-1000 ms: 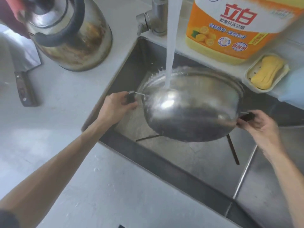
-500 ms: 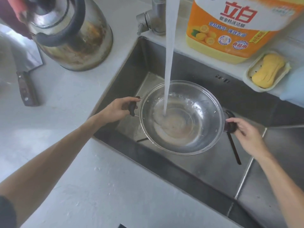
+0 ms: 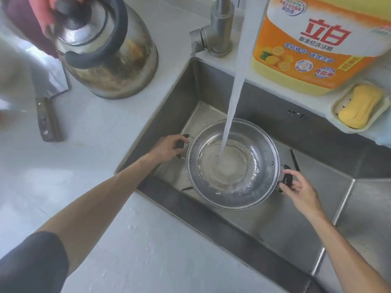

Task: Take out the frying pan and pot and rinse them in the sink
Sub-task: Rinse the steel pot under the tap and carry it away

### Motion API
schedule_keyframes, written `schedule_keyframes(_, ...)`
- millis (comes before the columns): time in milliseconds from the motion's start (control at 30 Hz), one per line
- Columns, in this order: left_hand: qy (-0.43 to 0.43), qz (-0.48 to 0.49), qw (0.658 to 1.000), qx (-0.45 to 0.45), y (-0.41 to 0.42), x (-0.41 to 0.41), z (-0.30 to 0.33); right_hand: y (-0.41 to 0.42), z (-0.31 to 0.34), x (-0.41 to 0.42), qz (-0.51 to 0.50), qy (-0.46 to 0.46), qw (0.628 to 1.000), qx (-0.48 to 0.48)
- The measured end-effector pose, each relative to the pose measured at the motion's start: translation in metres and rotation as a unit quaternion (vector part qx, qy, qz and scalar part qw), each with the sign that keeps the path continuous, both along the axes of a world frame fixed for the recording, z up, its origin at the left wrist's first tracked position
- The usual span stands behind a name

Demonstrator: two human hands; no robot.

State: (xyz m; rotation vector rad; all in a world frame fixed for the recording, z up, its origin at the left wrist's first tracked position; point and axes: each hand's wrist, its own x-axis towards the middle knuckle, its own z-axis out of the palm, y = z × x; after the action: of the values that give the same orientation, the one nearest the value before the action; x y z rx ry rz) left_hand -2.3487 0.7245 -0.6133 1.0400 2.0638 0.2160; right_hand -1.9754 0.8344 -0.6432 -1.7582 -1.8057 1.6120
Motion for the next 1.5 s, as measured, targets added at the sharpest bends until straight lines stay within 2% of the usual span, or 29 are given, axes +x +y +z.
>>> schedule_keyframes(100,0.002,-0.036,0.997,-0.061,0.008,0.004,0.011,0.005,0.0,0.001,0.007,-0.001,1.0,-0.013)
schedule_keyframes(133,0.012,-0.033,0.998,-0.051,0.011,0.007,0.019,0.006,-0.001,0.002,0.011,-0.001,1.0,-0.017)
schedule_keyframes(167,0.025,-0.014,1.0,-0.001,0.014,0.011,0.031,0.007,-0.001,0.003,0.014,-0.001,1.0,-0.021)
schedule_keyframes(200,0.038,0.022,0.995,0.088,0.019,0.016,0.048,0.008,-0.002,0.004,0.018,-0.005,0.999,-0.026)
schedule_keyframes(233,0.041,0.074,0.977,0.194,0.025,0.019,0.068,0.008,-0.002,0.005,0.022,-0.006,0.999,-0.031)
schedule_keyframes(300,0.034,0.182,0.913,0.364,0.044,0.016,0.102,0.01,-0.006,0.007,0.024,-0.006,0.999,-0.037)
schedule_keyframes(333,0.022,0.226,0.887,0.401,0.056,0.011,0.113,0.011,-0.006,0.007,0.025,-0.006,0.999,-0.04)
schedule_keyframes(367,0.008,0.256,0.876,0.41,0.07,0.005,0.122,0.011,-0.006,0.007,0.024,-0.008,0.999,-0.041)
schedule_keyframes(433,-0.003,0.255,0.896,0.364,0.098,-0.005,0.129,0.012,-0.006,0.006,0.022,-0.006,0.999,-0.044)
schedule_keyframes(500,0.025,0.204,0.921,0.33,0.115,-0.008,0.123,0.012,-0.005,0.006,0.021,-0.004,0.999,-0.045)
schedule_keyframes(733,0.11,0.143,0.927,0.327,0.134,0.017,0.115,0.011,-0.006,0.004,0.011,0.002,0.999,-0.047)
schedule_keyframes(833,0.069,0.123,0.93,0.34,0.121,0.017,0.114,0.01,0.0,0.002,0.018,-0.005,0.999,-0.044)
schedule_keyframes(900,0.032,0.139,0.939,0.313,0.089,0.014,0.092,0.014,0.001,0.002,0.034,-0.014,0.998,-0.044)
schedule_keyframes(933,0.028,0.127,0.956,0.262,0.071,0.014,0.078,0.017,0.002,0.001,0.044,-0.018,0.998,-0.044)
schedule_keyframes(1000,0.008,0.035,0.996,0.081,0.038,0.013,0.053,0.025,0.003,0.002,0.072,-0.027,0.996,-0.047)
schedule_keyframes(1067,-0.021,-0.049,0.995,-0.084,0.018,0.015,0.038,0.032,0.003,0.003,0.096,-0.034,0.993,-0.064)
schedule_keyframes(1100,-0.035,-0.048,0.992,-0.111,0.014,0.016,0.032,0.036,0.003,0.004,0.107,-0.037,0.991,-0.074)
schedule_keyframes(1233,-0.122,0.039,0.99,-0.058,0.01,0.011,0.011,0.045,0.003,0.003,0.122,-0.034,0.987,-0.094)
schedule_keyframes(1367,-0.086,0.029,0.996,0.011,0.001,0.015,0.017,0.044,0.014,0.011,0.128,-0.022,0.99,-0.063)
schedule_keyframes(1500,-0.009,0.012,0.996,0.092,-0.025,0.021,0.05,0.023,0.048,0.024,0.07,0.012,0.997,0.038)
